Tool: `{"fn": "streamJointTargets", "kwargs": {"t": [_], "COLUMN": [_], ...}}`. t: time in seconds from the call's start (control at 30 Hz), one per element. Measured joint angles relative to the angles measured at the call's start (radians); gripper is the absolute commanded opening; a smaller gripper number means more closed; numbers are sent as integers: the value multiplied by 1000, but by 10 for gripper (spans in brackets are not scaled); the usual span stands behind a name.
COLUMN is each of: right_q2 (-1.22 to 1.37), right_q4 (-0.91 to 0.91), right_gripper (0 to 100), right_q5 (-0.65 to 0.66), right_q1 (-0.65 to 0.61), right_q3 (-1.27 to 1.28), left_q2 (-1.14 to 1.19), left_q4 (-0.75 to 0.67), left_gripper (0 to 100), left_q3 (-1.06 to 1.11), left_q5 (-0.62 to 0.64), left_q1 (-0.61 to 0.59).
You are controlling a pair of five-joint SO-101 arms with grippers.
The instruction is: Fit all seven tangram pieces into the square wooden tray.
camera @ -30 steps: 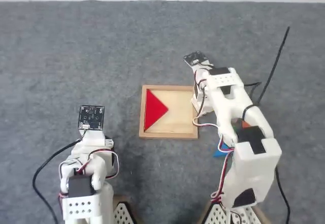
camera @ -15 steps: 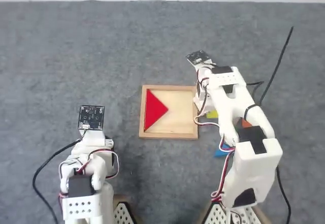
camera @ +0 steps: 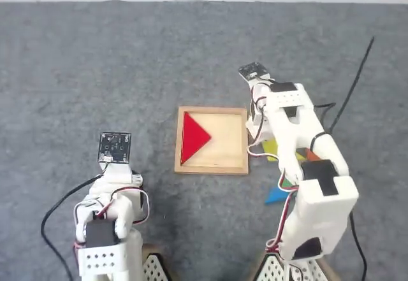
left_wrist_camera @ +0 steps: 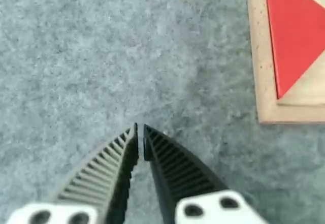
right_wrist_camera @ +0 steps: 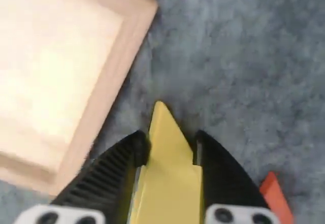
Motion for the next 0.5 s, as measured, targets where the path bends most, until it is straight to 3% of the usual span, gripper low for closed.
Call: {"fn": "streamJointTargets", "kwargs": {"t": [0.1, 0.23, 0.5], "right_q2": [-49, -95, -112], "right_q4": [51, 60, 49], "right_gripper": [325, 322, 312], "right_q5": [167, 308, 350], "right_q1": [-8, -43, -11], "right_q3": [74, 167, 203], "left_q2": [0, 0, 0], "left_q4": [0, 0, 2], "left_gripper": [18, 18, 18], "left_q3": [0, 0, 0], "left_q5": [0, 0, 0], "left_q1": [0, 0, 0]}}
